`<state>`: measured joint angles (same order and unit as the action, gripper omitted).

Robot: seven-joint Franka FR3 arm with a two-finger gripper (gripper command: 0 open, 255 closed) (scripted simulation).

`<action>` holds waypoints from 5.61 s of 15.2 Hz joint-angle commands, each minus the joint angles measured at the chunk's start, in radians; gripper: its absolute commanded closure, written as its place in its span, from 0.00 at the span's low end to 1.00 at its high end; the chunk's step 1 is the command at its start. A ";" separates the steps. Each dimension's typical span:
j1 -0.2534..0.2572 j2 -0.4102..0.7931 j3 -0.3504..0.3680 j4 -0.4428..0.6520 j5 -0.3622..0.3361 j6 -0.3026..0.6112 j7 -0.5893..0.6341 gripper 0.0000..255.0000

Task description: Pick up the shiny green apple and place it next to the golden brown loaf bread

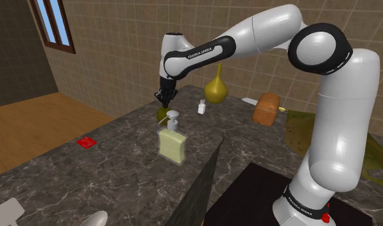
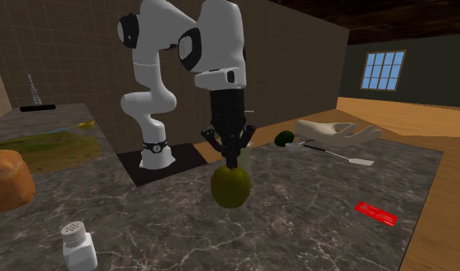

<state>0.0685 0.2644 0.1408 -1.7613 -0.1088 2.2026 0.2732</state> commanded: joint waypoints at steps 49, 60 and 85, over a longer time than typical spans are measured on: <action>-0.161 -0.350 -0.119 0.031 0.110 -0.369 -0.329 1.00; -0.265 -0.482 -0.268 -0.109 0.128 -0.365 -0.584 1.00; -0.370 -0.500 -0.449 -0.301 0.136 -0.203 -0.874 1.00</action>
<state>-0.3015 -0.2370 -0.3074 -2.0502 0.0264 1.9861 -0.5996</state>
